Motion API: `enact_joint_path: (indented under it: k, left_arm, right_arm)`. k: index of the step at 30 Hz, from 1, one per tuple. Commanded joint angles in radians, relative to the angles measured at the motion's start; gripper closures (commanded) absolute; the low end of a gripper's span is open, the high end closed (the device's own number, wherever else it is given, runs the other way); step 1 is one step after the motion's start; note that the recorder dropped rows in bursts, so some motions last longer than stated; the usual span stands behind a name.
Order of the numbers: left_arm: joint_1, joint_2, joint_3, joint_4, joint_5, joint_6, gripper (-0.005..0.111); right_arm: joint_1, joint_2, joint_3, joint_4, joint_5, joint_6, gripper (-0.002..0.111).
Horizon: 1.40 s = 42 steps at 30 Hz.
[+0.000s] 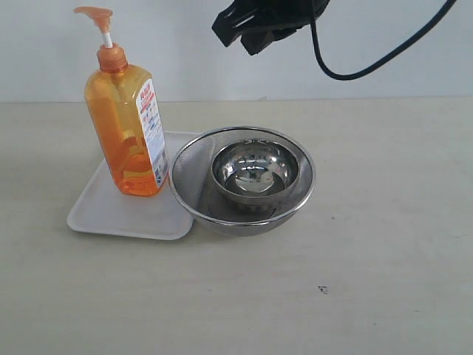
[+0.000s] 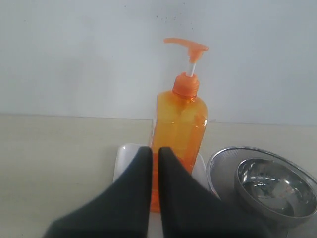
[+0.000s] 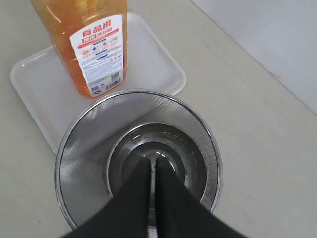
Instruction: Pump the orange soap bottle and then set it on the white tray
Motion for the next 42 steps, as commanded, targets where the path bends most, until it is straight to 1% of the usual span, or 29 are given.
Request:
enact_joint_path:
  k: [1, 15, 22, 27, 30, 33, 38, 42]
  left_arm:
    - [-0.001, -0.007, 0.004, -0.001, 0.009, -0.013, 0.102]
    - [-0.001, -0.007, 0.004, -0.001, 0.010, -0.013, 0.102]
    - [-0.001, -0.007, 0.004, -0.001, 0.010, -0.013, 0.102]
    - [-0.001, -0.007, 0.004, -0.001, 0.010, -0.013, 0.102]
    - [-0.001, -0.007, 0.004, -0.001, 0.010, -0.013, 0.102]
    - [-0.001, -0.007, 0.004, -0.001, 0.010, -0.013, 0.102]
    - [-0.001, -0.007, 0.004, -0.001, 0.010, -0.013, 0.102]
    - [-0.001, -0.007, 0.004, -0.001, 0.010, -0.013, 0.102]
  right_arm:
    - [-0.001, -0.007, -0.002, 0.006, -0.007, 0.007, 0.108]
    - [-0.001, -0.012, -0.002, -0.002, -0.009, 0.009, 0.108]
    - [-0.001, -0.128, -0.002, -0.016, -0.032, 0.015, 0.108]
    - [-0.001, -0.234, 0.010, -0.014, -0.065, 0.069, 0.108]
    - [-0.001, -0.322, 0.093, -0.014, -0.186, 0.132, 0.108]
    - [-0.001, -0.423, 0.236, -0.014, -0.325, 0.140, 0.108]
    - [-0.001, -0.602, 0.549, -0.028, -0.562, 0.132, 0.108]
    - [-0.001, -0.738, 0.772, -0.080, -0.753, 0.132, 0.108]
